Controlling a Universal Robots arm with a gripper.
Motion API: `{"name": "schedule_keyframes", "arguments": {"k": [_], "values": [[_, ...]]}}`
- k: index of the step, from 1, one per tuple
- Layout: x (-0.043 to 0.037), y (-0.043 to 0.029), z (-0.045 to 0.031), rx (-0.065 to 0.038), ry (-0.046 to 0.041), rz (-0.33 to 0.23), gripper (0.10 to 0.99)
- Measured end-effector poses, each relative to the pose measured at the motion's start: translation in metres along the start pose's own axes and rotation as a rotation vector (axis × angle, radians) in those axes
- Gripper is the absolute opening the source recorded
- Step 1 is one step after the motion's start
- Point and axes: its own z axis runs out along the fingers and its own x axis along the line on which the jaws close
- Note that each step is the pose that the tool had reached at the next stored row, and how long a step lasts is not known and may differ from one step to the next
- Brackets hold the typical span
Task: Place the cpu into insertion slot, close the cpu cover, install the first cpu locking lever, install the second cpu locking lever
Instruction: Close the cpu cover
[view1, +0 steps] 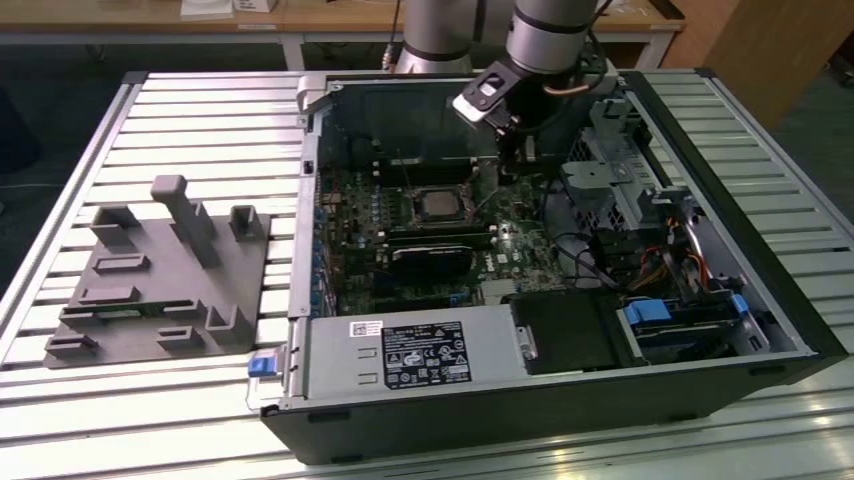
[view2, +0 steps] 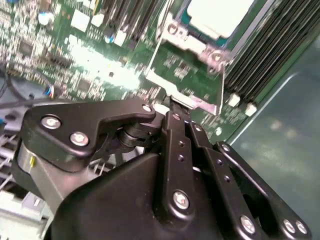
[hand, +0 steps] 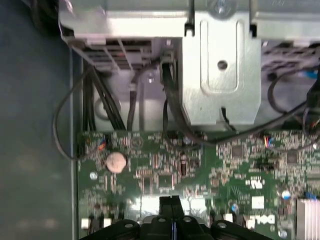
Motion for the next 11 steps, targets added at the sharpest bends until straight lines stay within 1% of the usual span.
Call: {"name": "schedule_keyframes", "arguments": {"k": [5,6,7,11], "values": [[0.0,0.001,0.0007,0.08,-0.0061,-0.001,0.106],[0.0,0.0011,0.0008,0.094,-0.007,-0.002,0.106],[0.0,0.0012,0.0009,0.103,-0.0075,-0.002,0.106],[0.0001,0.0012,0.0009,0.104,-0.0075,-0.002,0.106]]}}
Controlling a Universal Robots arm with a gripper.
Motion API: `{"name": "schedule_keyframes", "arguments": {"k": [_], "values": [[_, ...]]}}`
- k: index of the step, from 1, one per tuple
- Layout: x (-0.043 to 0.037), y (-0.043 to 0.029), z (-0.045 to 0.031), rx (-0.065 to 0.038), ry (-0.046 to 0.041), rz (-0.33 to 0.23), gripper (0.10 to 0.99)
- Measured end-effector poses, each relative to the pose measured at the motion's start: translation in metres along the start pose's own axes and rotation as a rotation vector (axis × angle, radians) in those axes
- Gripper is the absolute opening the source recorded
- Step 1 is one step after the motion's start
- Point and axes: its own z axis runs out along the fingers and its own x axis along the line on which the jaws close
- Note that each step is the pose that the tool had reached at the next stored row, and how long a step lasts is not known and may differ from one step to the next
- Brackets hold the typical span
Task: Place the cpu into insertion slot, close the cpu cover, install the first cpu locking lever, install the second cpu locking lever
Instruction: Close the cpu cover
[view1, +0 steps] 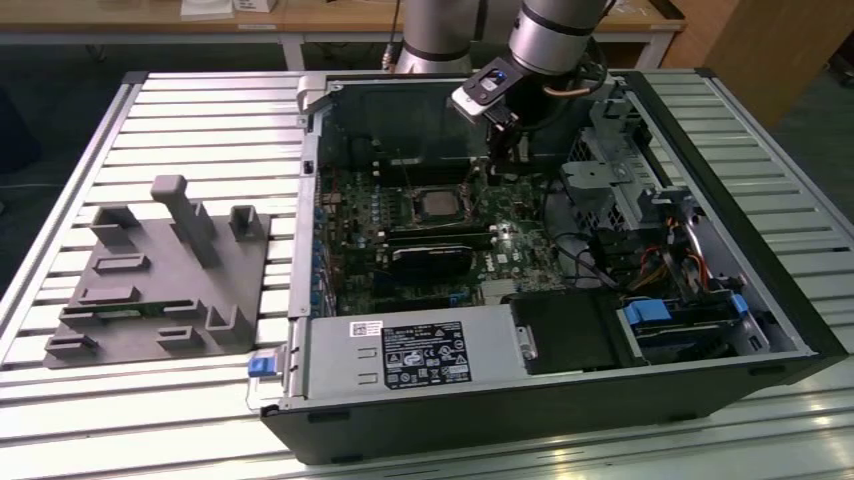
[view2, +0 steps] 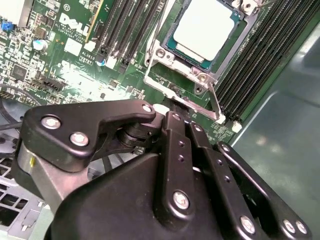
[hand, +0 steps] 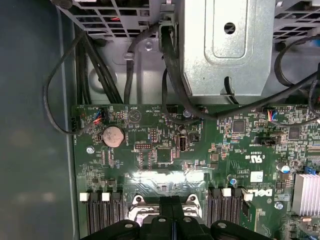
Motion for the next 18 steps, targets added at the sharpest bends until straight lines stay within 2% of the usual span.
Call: {"name": "schedule_keyframes", "arguments": {"k": [4,7,18], "values": [[0.0,-0.001,0.0002,-0.001,0.0003,0.0,0.106],[-0.0001,-0.0042,0.0007,-0.006,0.0001,0.0,0.106],[-0.0004,-0.0258,0.0044,-0.03,0.0002,-0.002,0.106]]}}
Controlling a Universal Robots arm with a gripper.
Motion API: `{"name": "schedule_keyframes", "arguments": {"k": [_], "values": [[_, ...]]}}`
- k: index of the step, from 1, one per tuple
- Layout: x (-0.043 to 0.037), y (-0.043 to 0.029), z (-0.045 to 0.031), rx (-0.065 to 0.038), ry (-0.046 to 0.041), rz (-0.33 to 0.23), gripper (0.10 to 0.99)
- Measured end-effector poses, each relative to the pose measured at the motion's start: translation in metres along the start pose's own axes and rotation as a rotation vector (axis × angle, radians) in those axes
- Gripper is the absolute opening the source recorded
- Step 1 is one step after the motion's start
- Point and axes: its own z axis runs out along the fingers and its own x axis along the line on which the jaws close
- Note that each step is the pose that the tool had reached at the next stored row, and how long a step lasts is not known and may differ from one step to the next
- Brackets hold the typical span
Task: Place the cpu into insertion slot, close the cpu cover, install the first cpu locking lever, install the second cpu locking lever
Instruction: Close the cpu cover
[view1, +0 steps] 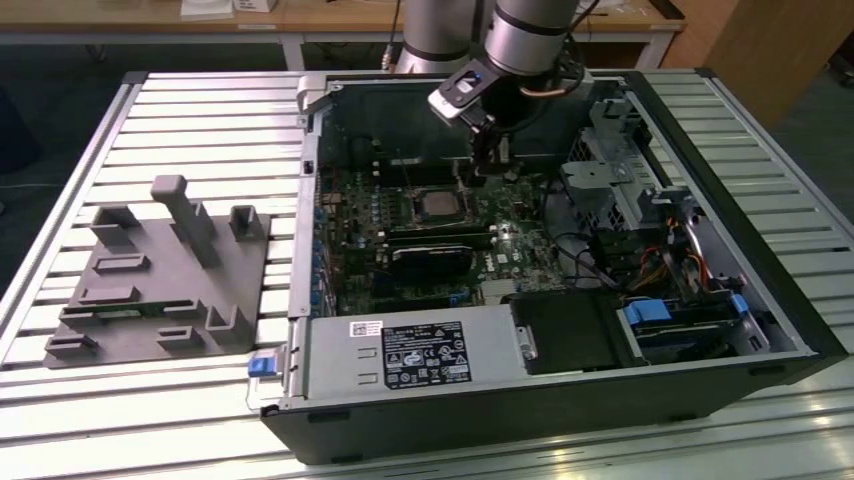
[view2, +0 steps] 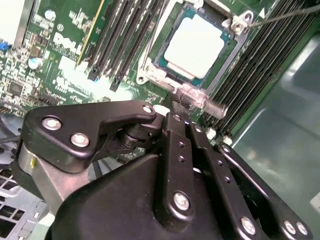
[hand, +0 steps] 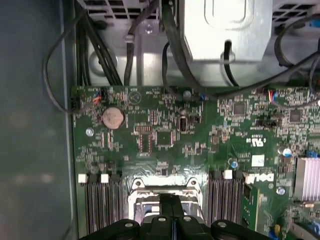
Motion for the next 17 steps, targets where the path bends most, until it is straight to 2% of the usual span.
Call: {"name": "schedule_keyframes", "arguments": {"k": [5,7,13,17], "values": [[-0.0001,-0.0042,0.0007,-0.004,-0.0002,-0.002,0.106],[-0.0001,-0.0061,0.0012,-0.009,-0.0002,-0.003,0.106],[-0.0008,-0.0133,0.005,-0.045,0.0001,-0.005,0.106],[-0.0014,-0.0181,0.0082,-0.063,0.0004,-0.007,0.106]]}}
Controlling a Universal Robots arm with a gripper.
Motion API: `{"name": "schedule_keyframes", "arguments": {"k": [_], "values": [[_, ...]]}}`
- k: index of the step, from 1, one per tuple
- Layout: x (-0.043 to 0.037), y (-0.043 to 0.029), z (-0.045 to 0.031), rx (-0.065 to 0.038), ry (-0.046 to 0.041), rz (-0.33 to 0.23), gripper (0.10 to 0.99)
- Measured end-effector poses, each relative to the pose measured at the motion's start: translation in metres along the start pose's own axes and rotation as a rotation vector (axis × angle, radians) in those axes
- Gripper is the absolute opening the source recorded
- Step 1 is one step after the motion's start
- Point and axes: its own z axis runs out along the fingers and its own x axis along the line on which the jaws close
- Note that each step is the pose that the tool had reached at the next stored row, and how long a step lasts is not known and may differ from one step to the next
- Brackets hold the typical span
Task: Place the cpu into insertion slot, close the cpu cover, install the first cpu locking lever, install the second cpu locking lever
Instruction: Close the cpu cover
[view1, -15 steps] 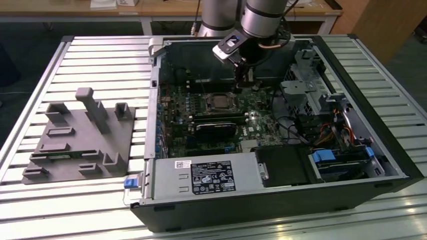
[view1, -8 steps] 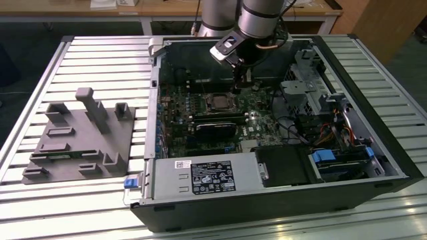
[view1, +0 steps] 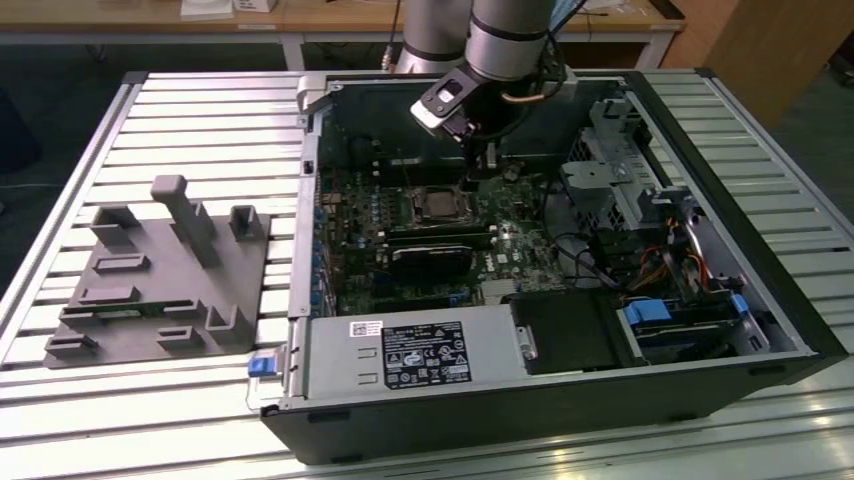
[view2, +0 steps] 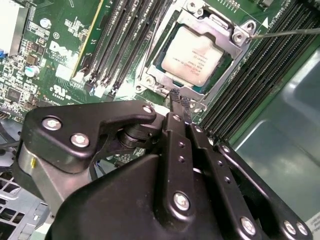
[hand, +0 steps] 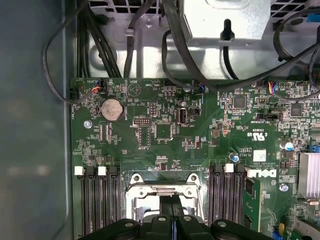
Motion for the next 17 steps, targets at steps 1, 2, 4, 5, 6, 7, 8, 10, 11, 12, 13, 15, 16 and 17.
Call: {"name": "schedule_keyframes", "arguments": {"k": [1,2,4,5,6,7,8,10,11,12,13,15,16,17], "values": [[-0.0001,-0.0011,0.0008,-0.003,0.0009,-0.001,0.106],[-0.0003,-0.0023,0.0016,-0.005,0.0031,-0.002,0.106],[-0.0005,-0.0043,0.0031,-0.009,0.0086,-0.005,0.106],[-0.0006,-0.0056,0.0039,-0.011,0.0114,-0.006,0.106],[-0.0007,-0.0069,0.0047,-0.012,0.014,-0.007,0.106],[-0.0008,-0.0083,0.0055,-0.014,0.0165,-0.008,0.106],[-0.001,-0.0099,0.0062,-0.015,0.0187,-0.009,0.106],[-0.0016,-0.014,0.0074,-0.017,0.0222,-0.01,0.106],[-0.0019,-0.0161,0.0079,-0.018,0.0237,-0.011,0.106],[-0.0021,-0.0185,0.0084,-0.019,0.0249,-0.011,0.106],[-0.0024,-0.021,0.0089,-0.02,0.0259,-0.011,0.106],[-0.0026,-0.0264,0.01,-0.022,0.0267,-0.011,0.106],[-0.0026,-0.0294,0.0106,-0.022,0.0272,-0.011,0.106],[-0.0027,-0.0325,0.0113,-0.023,0.0276,-0.011,0.106]]}}
